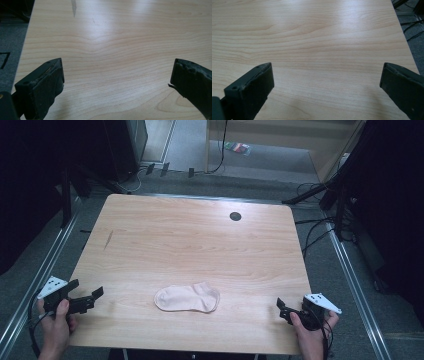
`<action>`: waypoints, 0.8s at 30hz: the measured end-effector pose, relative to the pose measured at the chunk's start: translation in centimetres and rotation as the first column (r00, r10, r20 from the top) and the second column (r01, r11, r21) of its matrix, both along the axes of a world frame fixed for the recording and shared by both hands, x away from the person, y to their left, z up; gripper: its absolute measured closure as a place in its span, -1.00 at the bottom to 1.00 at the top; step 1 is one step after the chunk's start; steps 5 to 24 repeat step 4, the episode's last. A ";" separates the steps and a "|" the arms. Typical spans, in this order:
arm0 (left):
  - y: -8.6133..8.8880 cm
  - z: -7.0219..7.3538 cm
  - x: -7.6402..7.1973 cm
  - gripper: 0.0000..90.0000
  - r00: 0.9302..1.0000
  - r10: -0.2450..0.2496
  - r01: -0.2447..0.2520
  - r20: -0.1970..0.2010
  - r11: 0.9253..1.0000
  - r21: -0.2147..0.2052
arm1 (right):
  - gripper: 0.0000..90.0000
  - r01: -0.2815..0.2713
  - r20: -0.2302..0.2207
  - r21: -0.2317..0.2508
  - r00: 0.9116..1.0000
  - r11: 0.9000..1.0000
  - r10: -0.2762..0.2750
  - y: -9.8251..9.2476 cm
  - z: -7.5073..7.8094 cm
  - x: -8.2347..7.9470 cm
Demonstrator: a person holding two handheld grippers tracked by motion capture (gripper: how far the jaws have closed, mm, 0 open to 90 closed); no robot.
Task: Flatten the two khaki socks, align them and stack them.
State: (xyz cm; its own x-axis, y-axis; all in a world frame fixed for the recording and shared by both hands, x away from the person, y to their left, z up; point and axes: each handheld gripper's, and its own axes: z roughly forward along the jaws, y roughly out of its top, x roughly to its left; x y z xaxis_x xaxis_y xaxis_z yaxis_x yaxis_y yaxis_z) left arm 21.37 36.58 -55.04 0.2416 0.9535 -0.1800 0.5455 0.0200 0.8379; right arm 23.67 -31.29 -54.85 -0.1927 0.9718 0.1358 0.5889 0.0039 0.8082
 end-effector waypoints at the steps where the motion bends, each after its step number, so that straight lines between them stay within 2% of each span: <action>1: -0.1 -0.1 0.1 -1.00 1.000 -0.002 0.002 0.001 1.000 0.007 | -1.00 -0.009 -0.004 -0.003 1.000 1.000 0.009 0.1 0.0 0.0; 24: -0.2 -0.2 0.3 -1.00 1.000 -0.010 0.010 -0.005 1.000 0.009 | -1.00 -0.010 -0.001 -0.012 1.000 1.000 0.010 0.3 0.0 0.1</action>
